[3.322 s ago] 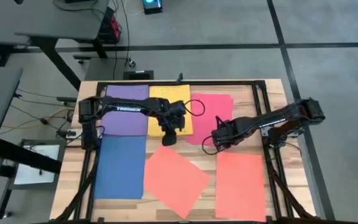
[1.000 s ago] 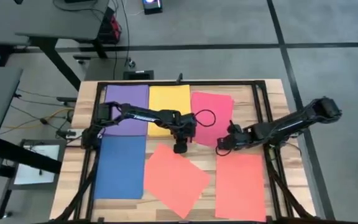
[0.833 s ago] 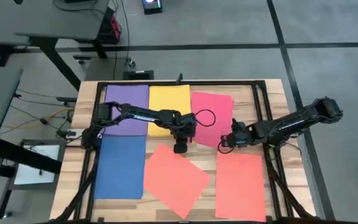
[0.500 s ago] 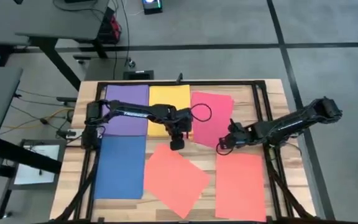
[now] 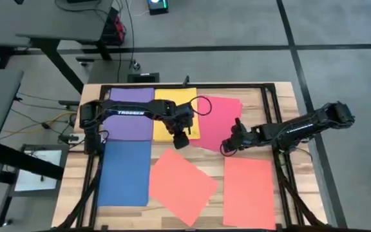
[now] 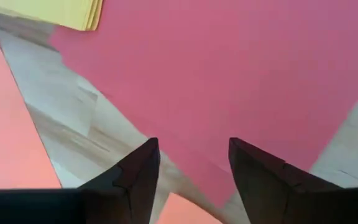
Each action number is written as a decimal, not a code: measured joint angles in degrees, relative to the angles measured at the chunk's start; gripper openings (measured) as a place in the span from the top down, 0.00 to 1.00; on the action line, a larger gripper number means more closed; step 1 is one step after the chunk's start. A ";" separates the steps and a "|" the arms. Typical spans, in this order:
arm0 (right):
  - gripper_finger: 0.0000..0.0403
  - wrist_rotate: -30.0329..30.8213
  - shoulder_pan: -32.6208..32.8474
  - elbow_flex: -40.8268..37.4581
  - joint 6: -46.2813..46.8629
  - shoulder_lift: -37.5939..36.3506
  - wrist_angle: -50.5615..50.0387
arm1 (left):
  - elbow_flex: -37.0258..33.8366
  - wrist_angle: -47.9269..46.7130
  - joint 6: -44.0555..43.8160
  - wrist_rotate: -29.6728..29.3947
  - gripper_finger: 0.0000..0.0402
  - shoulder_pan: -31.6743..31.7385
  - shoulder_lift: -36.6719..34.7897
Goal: Organize paper
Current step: Stack the red paper on top of the red paper
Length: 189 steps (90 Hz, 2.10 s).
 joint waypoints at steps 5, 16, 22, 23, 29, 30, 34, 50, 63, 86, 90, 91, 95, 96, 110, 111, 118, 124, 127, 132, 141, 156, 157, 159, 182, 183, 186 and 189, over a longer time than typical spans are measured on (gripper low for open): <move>0.53 0.00 0.01 0.00 -0.01 0.00 -0.08 | 0.00 -0.22 0.92 -0.93 0.74 0.00 -0.26; 0.52 -0.02 0.01 0.00 0.00 -0.01 -0.40 | -0.02 -0.92 4.27 -1.31 0.75 0.04 -1.17; 0.52 -0.02 0.01 0.00 0.01 -0.01 -0.61 | -0.02 -1.43 6.15 -1.26 0.76 0.27 -1.60; 0.52 -0.02 0.01 0.00 0.00 -0.01 -0.58 | -0.02 -1.49 6.42 -1.21 0.76 0.31 -1.65; 0.52 -0.04 0.01 0.00 0.23 -0.01 -0.51 | -0.02 -1.85 8.14 -1.15 0.77 0.77 -2.19; 0.52 -0.04 0.01 0.00 0.34 -0.01 -0.53 | -0.02 -2.06 8.43 -1.14 0.77 0.90 -2.23; 0.52 -0.04 0.01 0.00 0.63 -0.01 -0.61 | -0.02 -2.42 9.51 -1.09 0.77 1.43 -2.44; 0.52 -0.06 -0.14 0.00 0.68 -0.01 -0.76 | 0.02 -2.39 13.56 3.12 0.77 4.21 -2.43; 0.52 -0.08 -1.27 0.00 1.40 -0.01 -1.07 | 0.02 -2.70 16.72 3.76 0.77 6.06 -2.43; 0.52 -0.07 -3.95 0.00 1.18 -0.01 -1.25 | 0.02 -1.25 19.88 3.82 0.77 8.34 -2.43; 0.52 -0.09 -4.41 0.00 2.34 0.04 -0.78 | 0.02 -1.16 19.93 3.83 0.77 8.54 -2.43; 0.52 -0.09 -4.56 0.00 2.56 0.12 -0.64 | 0.00 -1.11 19.91 3.83 0.77 8.56 -2.43; 0.52 -0.13 -5.03 0.00 3.34 0.36 -0.22 | -0.52 0.00 19.62 4.09 0.77 8.62 -2.43; 0.52 -0.17 -5.14 0.00 3.39 0.39 -0.21 | -0.66 0.34 19.53 4.09 0.77 8.63 -2.43; 0.52 -0.20 -7.84 0.00 3.07 0.39 -1.74 | -4.54 6.09 16.48 6.03 0.77 8.66 -2.43; 0.52 -0.20 -8.05 0.00 3.02 0.39 -2.12 | -4.96 6.63 16.09 6.26 0.77 8.66 -2.43; 0.52 -0.22 -9.17 -0.02 2.14 0.39 -4.67 | -8.13 9.87 12.25 6.58 0.77 8.50 -2.36; 0.52 -0.52 -9.79 -0.02 1.51 0.39 -7.49 | -10.68 12.30 8.33 6.54 0.77 8.18 -1.80; 0.52 -1.02 -10.15 -0.04 0.98 0.39 -8.72 | -11.93 13.40 6.82 6.41 0.77 8.06 -1.62; 0.52 -2.05 -10.95 -0.17 -1.24 0.39 -9.57 | -13.79 17.32 4.06 6.30 0.77 7.63 -1.30; 0.52 -6.56 -11.74 -1.28 -4.55 0.39 -7.04 | -13.90 22.39 0.91 6.14 0.77 6.10 0.01; 0.52 -9.27 -10.88 -3.93 -6.03 0.38 -0.50 | -13.26 25.11 -2.40 6.14 0.77 0.88 4.09; 0.52 -9.27 -10.78 -4.05 -6.07 0.40 -0.08 | -13.32 25.25 -2.74 6.12 0.77 0.49 4.31; 0.52 -9.26 -10.60 -4.18 -6.30 0.43 0.49 | -13.33 25.74 -3.35 6.01 0.77 -0.31 4.68; 0.52 -9.78 -10.39 -4.07 -13.27 0.94 12.95 | -13.27 26.34 -10.03 2.52 0.77 -5.23 6.03; 0.52 -9.94 -10.39 -4.07 -13.51 1.15 13.49 | -13.27 26.13 -10.19 2.51 0.77 -5.28 5.95; 0.52 -10.33 -10.41 -4.07 -14.28 1.97 14.88 | -13.27 24.80 -10.70 2.40 0.77 -5.35 5.38; 0.52 -10.47 -10.58 -4.07 -14.69 3.10 15.70 | -13.31 23.19 -11.16 2.32 0.77 -5.35 4.66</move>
